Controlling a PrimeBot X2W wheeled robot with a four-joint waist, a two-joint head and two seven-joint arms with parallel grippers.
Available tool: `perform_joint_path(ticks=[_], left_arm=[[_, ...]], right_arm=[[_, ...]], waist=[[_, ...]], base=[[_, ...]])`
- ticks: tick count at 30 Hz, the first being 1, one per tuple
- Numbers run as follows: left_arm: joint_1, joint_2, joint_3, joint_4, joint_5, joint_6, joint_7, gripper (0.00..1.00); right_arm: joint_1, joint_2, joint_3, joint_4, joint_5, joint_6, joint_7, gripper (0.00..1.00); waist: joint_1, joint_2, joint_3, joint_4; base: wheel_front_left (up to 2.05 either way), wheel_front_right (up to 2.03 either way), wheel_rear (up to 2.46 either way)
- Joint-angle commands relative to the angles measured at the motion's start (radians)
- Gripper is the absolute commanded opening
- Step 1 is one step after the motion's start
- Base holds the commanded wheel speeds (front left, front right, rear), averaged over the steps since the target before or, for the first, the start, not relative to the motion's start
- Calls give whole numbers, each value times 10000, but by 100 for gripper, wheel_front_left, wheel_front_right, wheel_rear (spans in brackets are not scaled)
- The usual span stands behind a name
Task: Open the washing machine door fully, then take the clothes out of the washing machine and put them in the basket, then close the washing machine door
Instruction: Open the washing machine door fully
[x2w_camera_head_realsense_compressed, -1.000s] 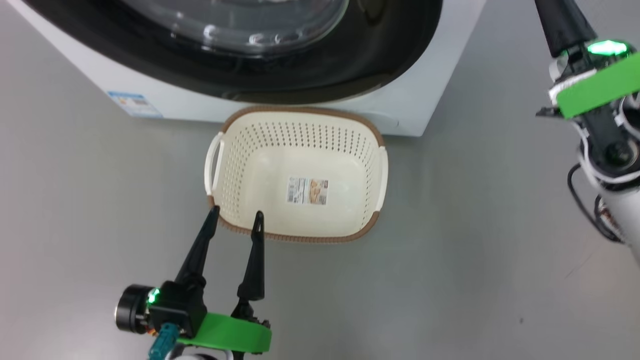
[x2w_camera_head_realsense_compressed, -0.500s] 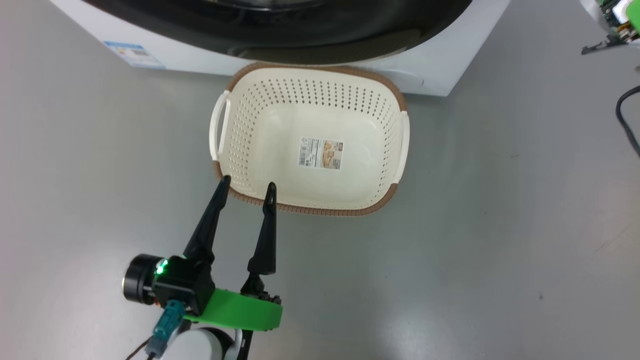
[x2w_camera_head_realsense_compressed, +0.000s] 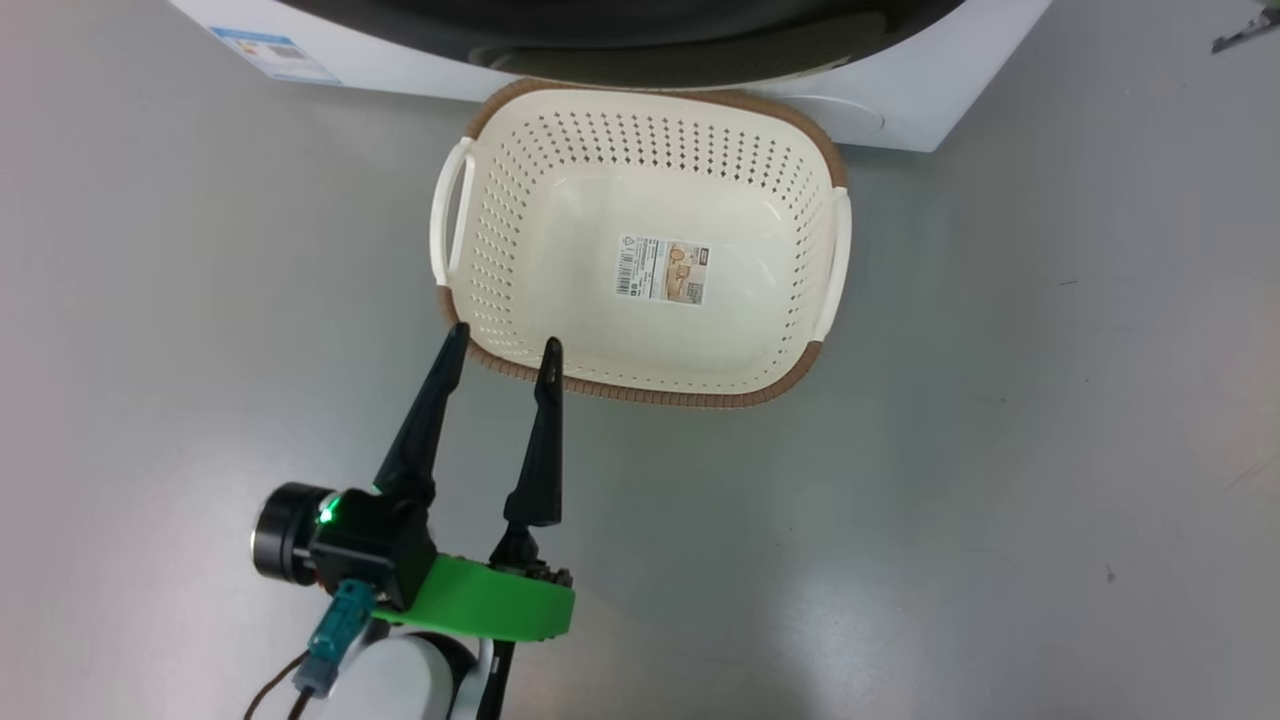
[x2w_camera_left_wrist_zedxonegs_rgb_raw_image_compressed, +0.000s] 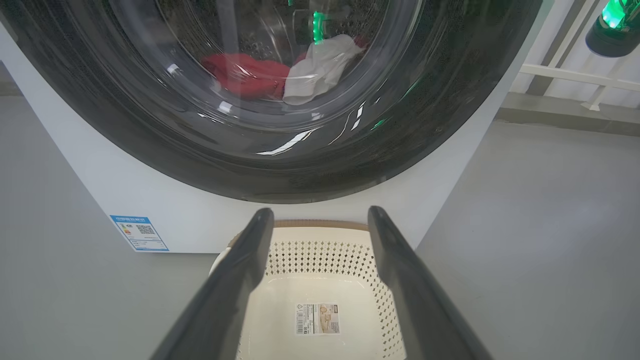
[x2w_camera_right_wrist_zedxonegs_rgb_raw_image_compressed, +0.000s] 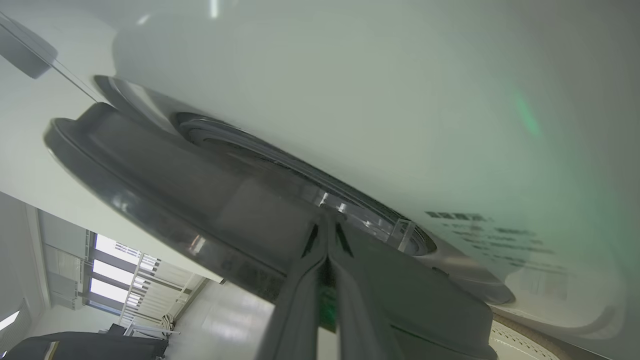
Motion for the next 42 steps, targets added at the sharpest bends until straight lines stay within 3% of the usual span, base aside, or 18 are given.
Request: perform_joint_path(ticks=[1,12,42], left_arm=[[-75,108,197,-275,-124,92,-78,100],[-172,108,69,-216,-228,136,-78,100],[828,108,604,-93,149,-90,-78,100]], right_arm=[[-80,132,-128,-153,96,-6,98,0],[-108,396,-319,-82,-76,-6,682,0],[2534,1089,348,-1323,-527,-6,1267,0]], waist=[[0,-1,31,58],[0,-1,-23,162],[0,-1,-1661,-170]], base=[[0,0,0],[0,0,0],[0,0,0]])
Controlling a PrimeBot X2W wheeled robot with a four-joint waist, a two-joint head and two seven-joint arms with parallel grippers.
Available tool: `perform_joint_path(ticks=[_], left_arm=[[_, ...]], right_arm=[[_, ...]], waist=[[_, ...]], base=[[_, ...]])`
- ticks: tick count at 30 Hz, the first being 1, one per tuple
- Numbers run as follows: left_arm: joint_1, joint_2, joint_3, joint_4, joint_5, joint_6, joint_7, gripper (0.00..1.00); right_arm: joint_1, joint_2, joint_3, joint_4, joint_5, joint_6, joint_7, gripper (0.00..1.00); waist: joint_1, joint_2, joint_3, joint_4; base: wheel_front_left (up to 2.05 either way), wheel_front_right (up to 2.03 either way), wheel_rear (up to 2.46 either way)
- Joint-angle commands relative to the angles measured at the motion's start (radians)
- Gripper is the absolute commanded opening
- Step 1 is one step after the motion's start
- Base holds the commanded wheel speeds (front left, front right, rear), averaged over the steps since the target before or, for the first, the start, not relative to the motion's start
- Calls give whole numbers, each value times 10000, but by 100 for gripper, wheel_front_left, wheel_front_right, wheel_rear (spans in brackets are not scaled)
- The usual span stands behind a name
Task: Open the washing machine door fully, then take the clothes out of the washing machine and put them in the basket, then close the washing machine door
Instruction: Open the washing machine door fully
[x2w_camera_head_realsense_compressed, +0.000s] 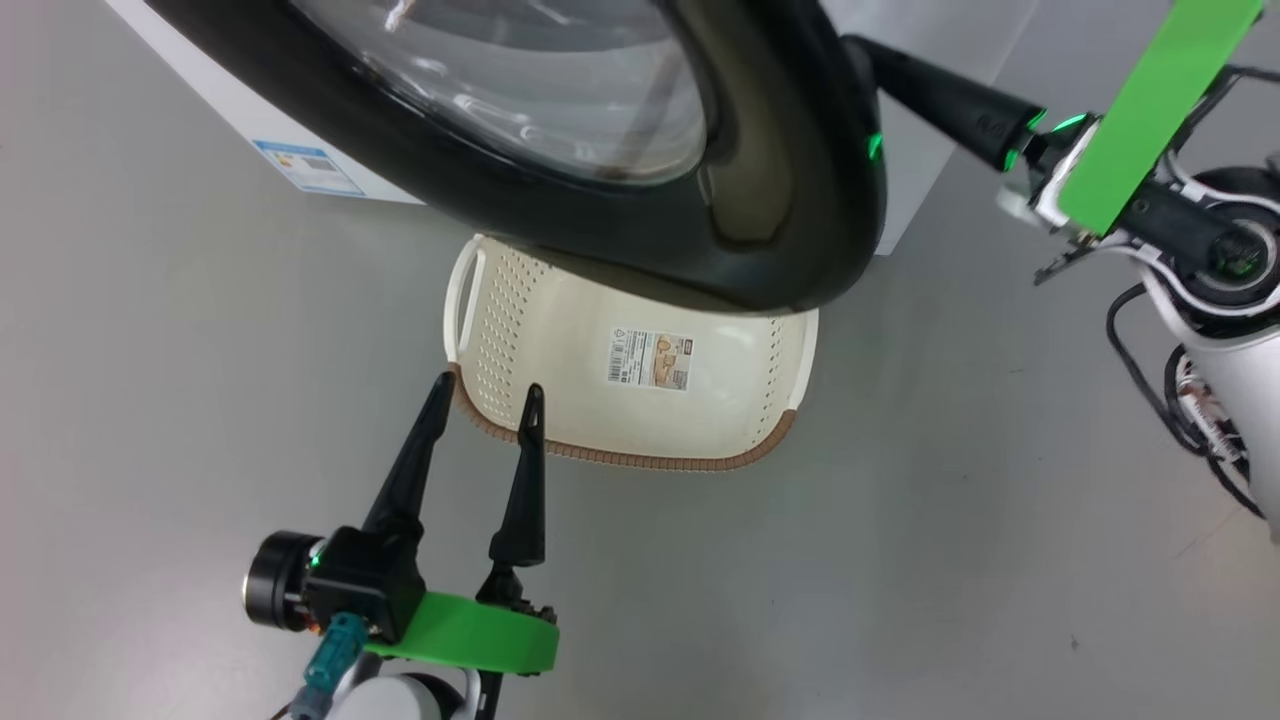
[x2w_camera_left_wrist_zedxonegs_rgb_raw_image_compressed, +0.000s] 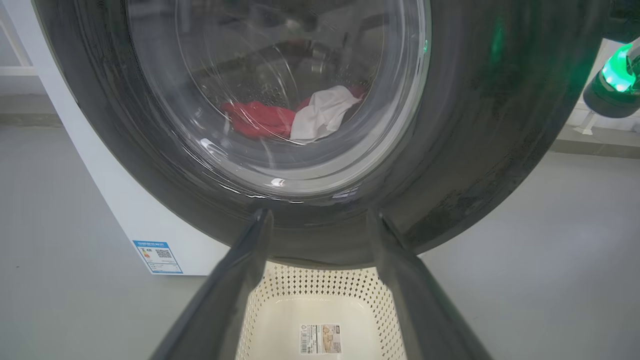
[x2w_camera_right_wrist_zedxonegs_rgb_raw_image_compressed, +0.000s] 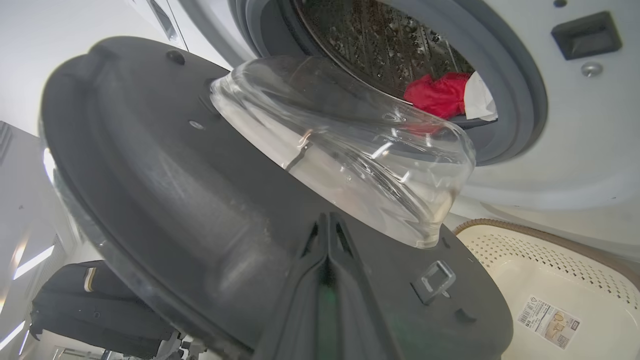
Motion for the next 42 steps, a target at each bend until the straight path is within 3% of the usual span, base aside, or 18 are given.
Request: perform_joint_path(ticks=[1,16,17,20,23,26,28,42], left_arm=[[178,108,362,-237,49,-48,-78,100],[311,108,453,-358,17,-111,-78,100],[313,108,475,-355,15,-129,-78,100],[310,108,523,-334,43,-196,-78,100],[309,108,570,-305,100,-281,-78,100],[324,108,657,-226,163,-404,-78,100],[357,108,746,-166,208,-460,-78,100],[905,108,1260,-65,288,-605,-78,100]], right_arm=[[277,186,74,-378,-117,79,96,0],[702,324,-78,-469,-345,79,-60,0],[723,321,-112,-443,-371,79,-133,4],[833,285,-215,-359,-469,79,-413,35],[1024,198,-245,-294,-545,79,-617,49],[1278,128,-214,-261,-574,79,-763,75],[1455,90,-184,-251,-594,79,-872,100],[3576,-183,20,-350,-517,79,-1730,100]], waist=[[0,0,-73,-14],[0,0,-292,-6],[0,0,-305,-18],[0,0,-351,-75],[0,0,-396,-157],[0,0,-474,-287],[0,0,-549,-389],[0,0,-1174,-992]], base=[[0,0,0],[0,0,0],[0,0,0],[0,0,0],[0,0,0],[0,0,0],[0,0,0],[0,0,0]])
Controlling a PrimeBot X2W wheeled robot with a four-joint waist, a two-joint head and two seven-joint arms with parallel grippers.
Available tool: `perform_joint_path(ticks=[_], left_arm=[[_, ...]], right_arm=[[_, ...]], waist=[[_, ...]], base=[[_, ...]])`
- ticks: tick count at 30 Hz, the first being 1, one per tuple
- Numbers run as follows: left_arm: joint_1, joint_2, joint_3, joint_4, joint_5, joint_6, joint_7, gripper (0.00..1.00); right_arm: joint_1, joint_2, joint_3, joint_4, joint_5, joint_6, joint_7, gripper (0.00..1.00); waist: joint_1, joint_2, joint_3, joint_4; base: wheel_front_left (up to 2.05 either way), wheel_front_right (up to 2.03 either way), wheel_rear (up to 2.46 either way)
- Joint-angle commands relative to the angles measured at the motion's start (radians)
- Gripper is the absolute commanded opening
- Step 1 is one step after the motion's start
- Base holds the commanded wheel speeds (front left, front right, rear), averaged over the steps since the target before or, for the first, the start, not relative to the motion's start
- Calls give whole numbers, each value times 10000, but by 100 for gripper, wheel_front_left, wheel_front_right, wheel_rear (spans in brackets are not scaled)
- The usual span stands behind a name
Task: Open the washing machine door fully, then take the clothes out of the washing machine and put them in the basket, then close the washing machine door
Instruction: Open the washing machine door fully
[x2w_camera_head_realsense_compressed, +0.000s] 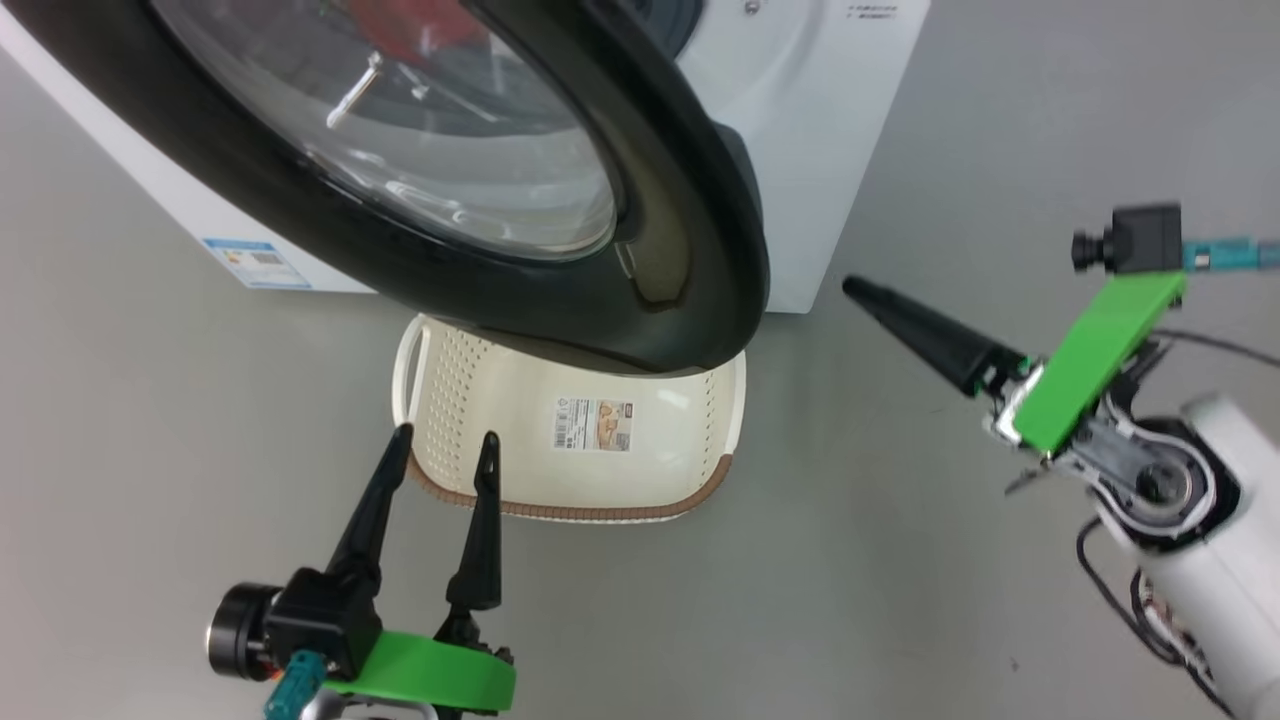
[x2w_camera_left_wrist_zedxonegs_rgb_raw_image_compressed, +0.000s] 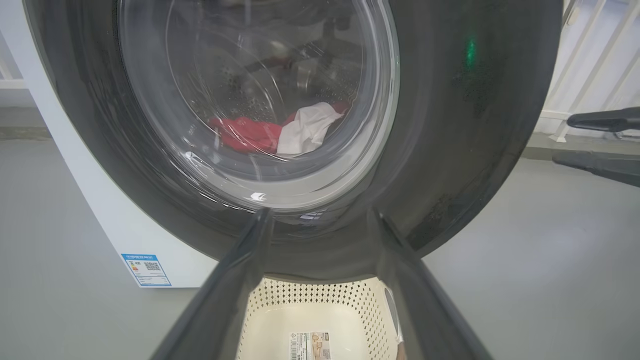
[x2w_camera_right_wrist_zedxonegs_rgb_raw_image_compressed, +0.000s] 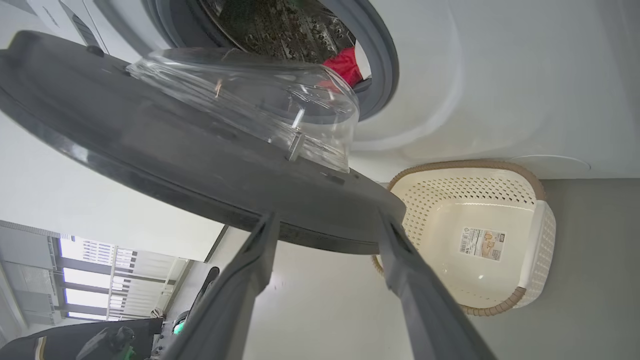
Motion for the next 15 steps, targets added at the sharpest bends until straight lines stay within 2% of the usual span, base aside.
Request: perform_joint_path(ticks=[1,12,15], left_arm=[[126,106,390,-184,105,-61,-78,100],[547,106,754,-48,144,-129,-78,100],[679,106,847,-5,143,-160,-78,100]], right_arm=[[450,-137,32,-269,12,77,-171,100],[2265,-297,25,-345,-82,77,-1256,100],[2720,-381,82,-242,-371,77,-1959,100]], waist=[[0,0,-133,-131],[0,0,-604,-553],[0,0,-711,-679]], base=[[0,0,0],[0,0,0],[0,0,0]])
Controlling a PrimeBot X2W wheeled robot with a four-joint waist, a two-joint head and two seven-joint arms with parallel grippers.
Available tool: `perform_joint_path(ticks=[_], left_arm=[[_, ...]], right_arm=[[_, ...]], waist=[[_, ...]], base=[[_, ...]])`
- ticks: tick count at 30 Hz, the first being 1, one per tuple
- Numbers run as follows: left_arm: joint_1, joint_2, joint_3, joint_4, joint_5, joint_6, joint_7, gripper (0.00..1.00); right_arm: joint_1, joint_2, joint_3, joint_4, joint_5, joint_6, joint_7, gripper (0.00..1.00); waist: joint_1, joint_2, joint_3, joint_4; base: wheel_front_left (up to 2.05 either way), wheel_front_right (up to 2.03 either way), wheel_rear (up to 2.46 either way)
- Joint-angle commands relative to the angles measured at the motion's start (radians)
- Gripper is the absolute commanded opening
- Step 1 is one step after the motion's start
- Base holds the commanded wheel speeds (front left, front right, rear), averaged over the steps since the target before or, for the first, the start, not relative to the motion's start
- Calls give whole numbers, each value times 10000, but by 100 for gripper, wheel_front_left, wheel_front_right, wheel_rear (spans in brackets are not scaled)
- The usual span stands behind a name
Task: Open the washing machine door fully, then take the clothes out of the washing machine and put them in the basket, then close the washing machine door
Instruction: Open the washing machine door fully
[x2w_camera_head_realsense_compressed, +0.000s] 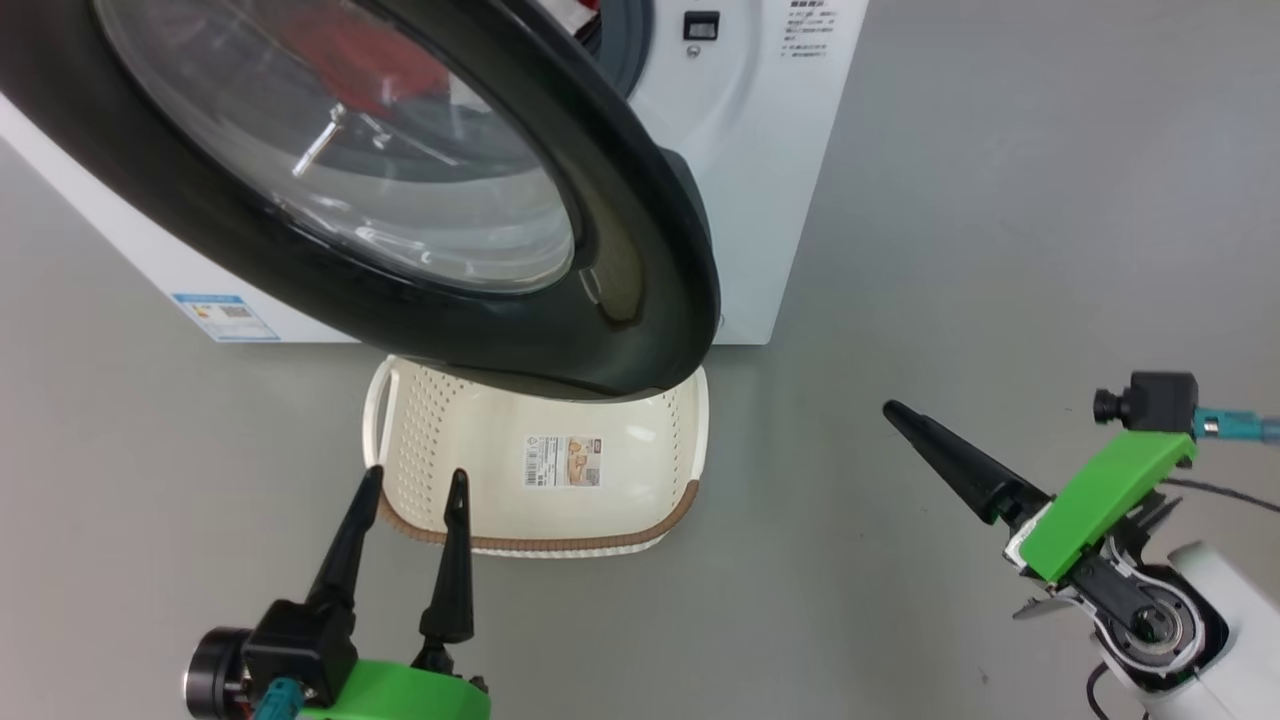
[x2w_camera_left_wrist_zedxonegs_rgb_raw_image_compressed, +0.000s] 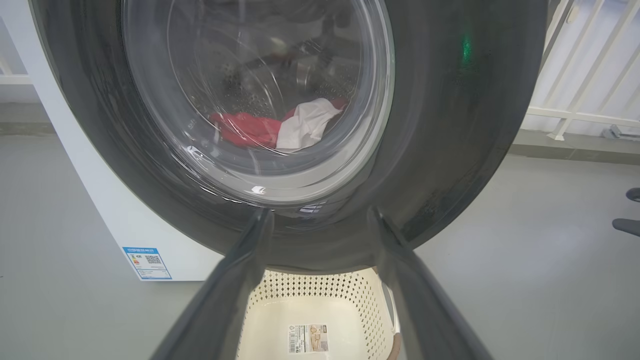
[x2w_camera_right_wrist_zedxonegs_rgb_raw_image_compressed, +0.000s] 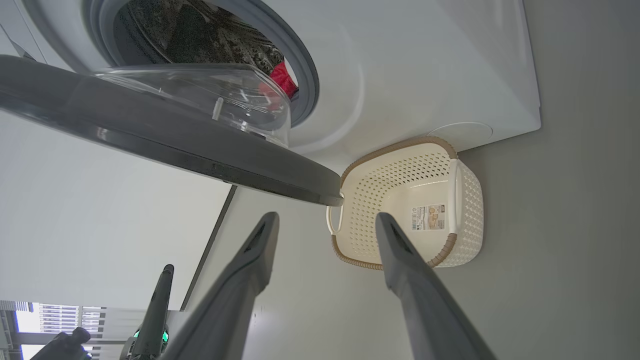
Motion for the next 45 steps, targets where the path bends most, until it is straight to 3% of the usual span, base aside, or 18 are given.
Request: perform_joint_path(ticks=[1,6,14,19,38,45], left_arm=[[54,100,357,-182,137,-97,-78,100],[125,100,436,-137,151,-116,-78,100],[204,100,535,-67,145,-149,-78,100],[204,100,552,-67,141,-143,-78,100],[80,100,649,-183,189,-92,-78,100],[51,100,621,-247,207,-59,-78,100]], right_arm=[[273,-252,110,-114,-326,77,-402,100],[487,-433,426,22,-829,77,-1302,100],[566,-1015,1528,432,-2125,77,-3703,100],[524,-1132,1784,808,-2978,77,-4344,100],[2440,1138,-3608,-355,-9779,77,-4370,100],[2978,1887,-4823,-1069,-11074,77,-4370,100]], waist=[[0,-1,-101,-111],[0,-1,-138,-199],[0,-1,-196,-258],[0,-1,-194,-243],[0,-1,-43,-195],[0,-1,-21,-148]], base=[[0,0,0],[0,0,0],[0,0,0],[0,0,0],[0,0,0],[0,0,0]])
